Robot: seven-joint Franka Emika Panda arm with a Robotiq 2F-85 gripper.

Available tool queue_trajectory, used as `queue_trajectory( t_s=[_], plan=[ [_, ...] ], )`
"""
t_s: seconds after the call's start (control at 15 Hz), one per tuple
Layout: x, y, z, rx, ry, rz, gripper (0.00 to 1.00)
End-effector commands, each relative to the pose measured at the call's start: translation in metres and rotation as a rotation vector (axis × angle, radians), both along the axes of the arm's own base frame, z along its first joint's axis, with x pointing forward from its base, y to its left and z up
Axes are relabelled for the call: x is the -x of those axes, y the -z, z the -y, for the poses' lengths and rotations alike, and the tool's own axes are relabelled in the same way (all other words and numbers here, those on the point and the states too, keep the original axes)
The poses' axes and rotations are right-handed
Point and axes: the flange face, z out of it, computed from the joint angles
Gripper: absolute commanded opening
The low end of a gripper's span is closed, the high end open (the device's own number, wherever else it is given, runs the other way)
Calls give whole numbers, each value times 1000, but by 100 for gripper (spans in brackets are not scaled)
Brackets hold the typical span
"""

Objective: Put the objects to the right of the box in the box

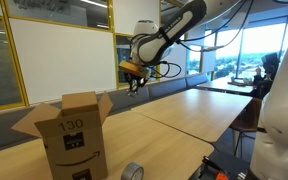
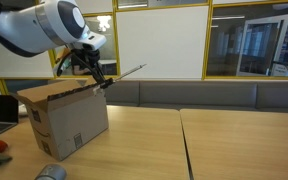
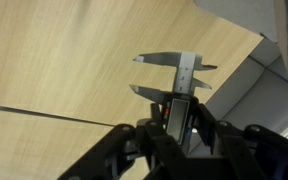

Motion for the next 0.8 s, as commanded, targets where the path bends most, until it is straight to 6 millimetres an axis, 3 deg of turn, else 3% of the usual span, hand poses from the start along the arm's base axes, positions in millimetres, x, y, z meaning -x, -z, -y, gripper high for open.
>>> queue_trajectory(
  t_s=[0.0, 0.4, 0.73],
  plan=[
    [-12, -35, -22, 31, -108, 24, 19],
    [-50, -58, -72, 77, -285, 10, 19],
    [-84, -58, -109, 97, -419, -9, 19]
  ],
)
